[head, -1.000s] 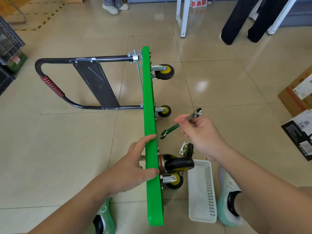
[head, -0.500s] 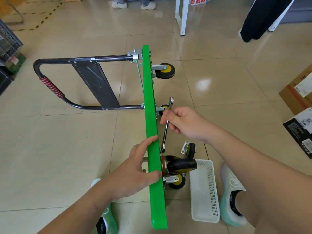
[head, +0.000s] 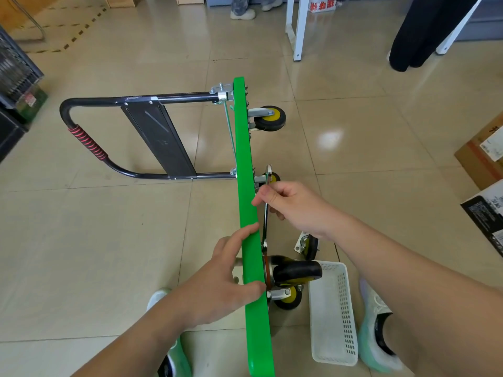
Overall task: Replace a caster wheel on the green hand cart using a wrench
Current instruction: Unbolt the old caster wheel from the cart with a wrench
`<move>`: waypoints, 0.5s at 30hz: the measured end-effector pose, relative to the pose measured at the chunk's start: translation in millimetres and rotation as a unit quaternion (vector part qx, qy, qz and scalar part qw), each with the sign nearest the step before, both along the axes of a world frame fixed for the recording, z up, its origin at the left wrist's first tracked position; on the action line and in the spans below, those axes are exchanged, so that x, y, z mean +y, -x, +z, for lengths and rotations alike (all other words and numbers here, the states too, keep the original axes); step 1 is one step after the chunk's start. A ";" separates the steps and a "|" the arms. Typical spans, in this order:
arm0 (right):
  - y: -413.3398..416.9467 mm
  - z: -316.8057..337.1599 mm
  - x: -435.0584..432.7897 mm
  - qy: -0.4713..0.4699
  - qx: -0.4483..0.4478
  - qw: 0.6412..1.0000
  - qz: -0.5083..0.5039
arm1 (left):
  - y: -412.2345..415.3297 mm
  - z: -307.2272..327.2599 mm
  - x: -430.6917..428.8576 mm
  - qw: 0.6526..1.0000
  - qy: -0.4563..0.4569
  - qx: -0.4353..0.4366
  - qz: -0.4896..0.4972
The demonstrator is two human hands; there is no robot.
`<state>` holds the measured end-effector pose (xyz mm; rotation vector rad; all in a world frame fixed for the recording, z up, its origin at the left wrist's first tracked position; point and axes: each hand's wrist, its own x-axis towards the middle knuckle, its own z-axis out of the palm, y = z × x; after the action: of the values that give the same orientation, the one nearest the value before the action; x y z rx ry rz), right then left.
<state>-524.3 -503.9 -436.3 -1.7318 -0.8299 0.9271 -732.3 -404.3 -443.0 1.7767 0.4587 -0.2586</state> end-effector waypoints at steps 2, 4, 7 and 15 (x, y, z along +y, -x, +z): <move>1.2 -1.5 0.9 -0.019 0.019 0.999 -0.020 | 0.1 -0.6 0.0 1.000 -0.002 -0.003 0.001; 2.5 -4.2 2.9 -0.043 0.026 0.998 -0.043 | 0.5 -1.2 -0.4 1.000 -0.002 -0.004 0.000; 4.5 -5.9 5.7 -0.068 0.026 0.995 -0.061 | 1.8 -2.5 -1.6 1.000 -0.017 -0.002 -0.014; -3.0 -4.8 11.0 -0.056 0.066 0.992 -0.088 | 5.9 -5.5 -10.9 0.996 -0.075 0.004 -0.037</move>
<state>-521.4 -492.9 -441.2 -1.6004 -0.6199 0.8498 -738.2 -415.2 -448.4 1.9426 0.4284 -0.2897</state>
